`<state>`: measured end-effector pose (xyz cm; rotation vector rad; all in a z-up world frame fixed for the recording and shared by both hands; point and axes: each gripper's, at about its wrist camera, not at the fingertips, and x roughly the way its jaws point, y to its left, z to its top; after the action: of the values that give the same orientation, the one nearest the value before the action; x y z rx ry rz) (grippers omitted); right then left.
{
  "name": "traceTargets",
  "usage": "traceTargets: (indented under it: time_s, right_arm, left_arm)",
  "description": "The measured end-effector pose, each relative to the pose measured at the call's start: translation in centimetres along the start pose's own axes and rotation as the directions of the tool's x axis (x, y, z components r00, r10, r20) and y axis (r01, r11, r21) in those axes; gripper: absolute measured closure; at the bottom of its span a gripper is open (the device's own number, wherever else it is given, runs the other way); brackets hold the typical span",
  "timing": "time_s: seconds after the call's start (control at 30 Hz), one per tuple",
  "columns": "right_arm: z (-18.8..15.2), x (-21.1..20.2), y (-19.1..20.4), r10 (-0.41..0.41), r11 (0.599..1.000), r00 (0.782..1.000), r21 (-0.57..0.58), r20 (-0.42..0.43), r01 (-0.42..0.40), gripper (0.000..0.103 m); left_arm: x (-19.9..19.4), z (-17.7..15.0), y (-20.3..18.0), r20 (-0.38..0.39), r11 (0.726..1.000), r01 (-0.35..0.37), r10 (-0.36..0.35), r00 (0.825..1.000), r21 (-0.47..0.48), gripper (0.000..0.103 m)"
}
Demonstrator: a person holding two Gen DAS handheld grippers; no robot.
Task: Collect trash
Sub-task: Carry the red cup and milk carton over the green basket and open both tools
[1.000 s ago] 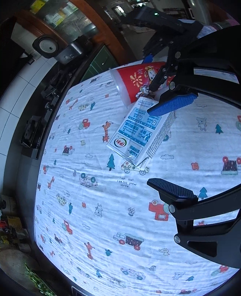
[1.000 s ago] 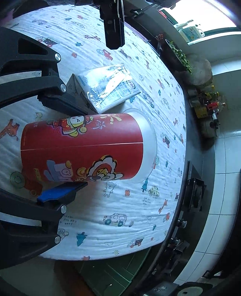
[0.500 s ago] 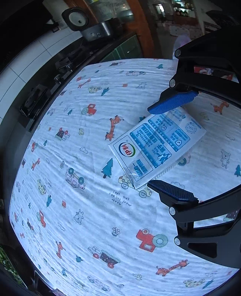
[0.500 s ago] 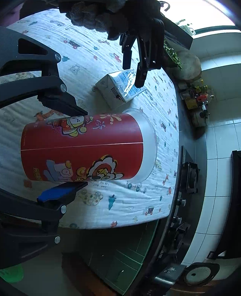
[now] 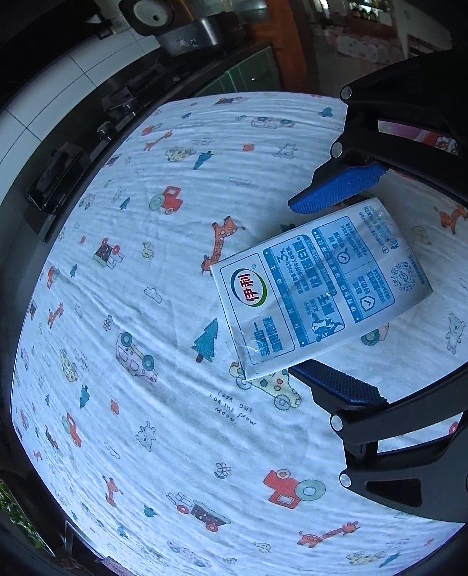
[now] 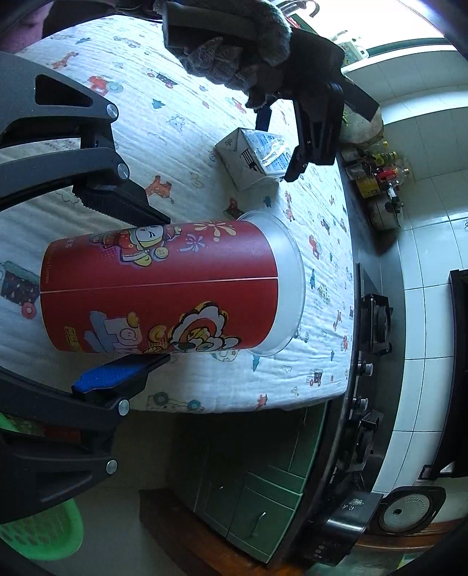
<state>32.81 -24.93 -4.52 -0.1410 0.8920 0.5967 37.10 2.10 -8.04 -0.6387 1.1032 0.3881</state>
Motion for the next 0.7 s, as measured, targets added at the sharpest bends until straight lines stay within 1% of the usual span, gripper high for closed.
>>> traceTargets:
  time_s: [0.13, 0.2, 0.3, 0.43, 0.5, 0.63, 0.7]
  right_arm:
    - [-0.3, -0.1, -0.2, -0.004, 1.0, 1.0, 0.013, 0.001, 0.004, 0.037]
    - [-0.4, -0.2, -0.3, -0.003, 1.0, 1.0, 0.022, 0.002, 0.003, 0.037]
    - [-0.7, -0.5, -0.3, -0.008, 0.999, 1.0, 0.033, 0.005, 0.007, 0.037]
    - [-1.3, -1.5, 0.0, -0.011, 0.998, 1.0, 0.055, 0.018, 0.01, 0.037]
    - [-1.6, -2.2, 0.2, -0.015, 0.998, 0.999, 0.068, 0.028, 0.013, 0.037]
    - [-2.4, -3.7, 0.8, -0.023, 0.996, 0.999, 0.089, 0.047, 0.018, 0.037]
    - [-2.8, -4.4, 1.2, -0.03, 0.995, 0.998, 0.096, 0.055, 0.024, 0.037]
  left_arm:
    - [0.8, -0.3, -0.5, -0.025, 0.999, -0.024, 0.025, 0.999, 0.034, 0.02]
    - [1.1, -0.5, -0.6, -0.029, 0.999, -0.017, 0.019, 0.999, 0.044, 0.02]
    - [0.9, -0.8, -0.6, -0.02, 0.998, -0.007, 0.009, 1.0, 0.069, 0.023]
    - [0.0, -1.6, -0.6, -0.017, 0.99, 0.044, -0.042, 0.999, 0.133, 0.029]
    - [-0.6, -2.1, -0.5, -0.025, 0.983, 0.083, -0.08, 0.997, 0.166, 0.032]
    - [-2.0, -3.5, -0.3, -0.046, 0.959, 0.157, -0.15, 0.988, 0.234, 0.034]
    - [-2.8, -4.4, -0.3, -0.061, 0.943, 0.193, -0.183, 0.981, 0.272, 0.034]
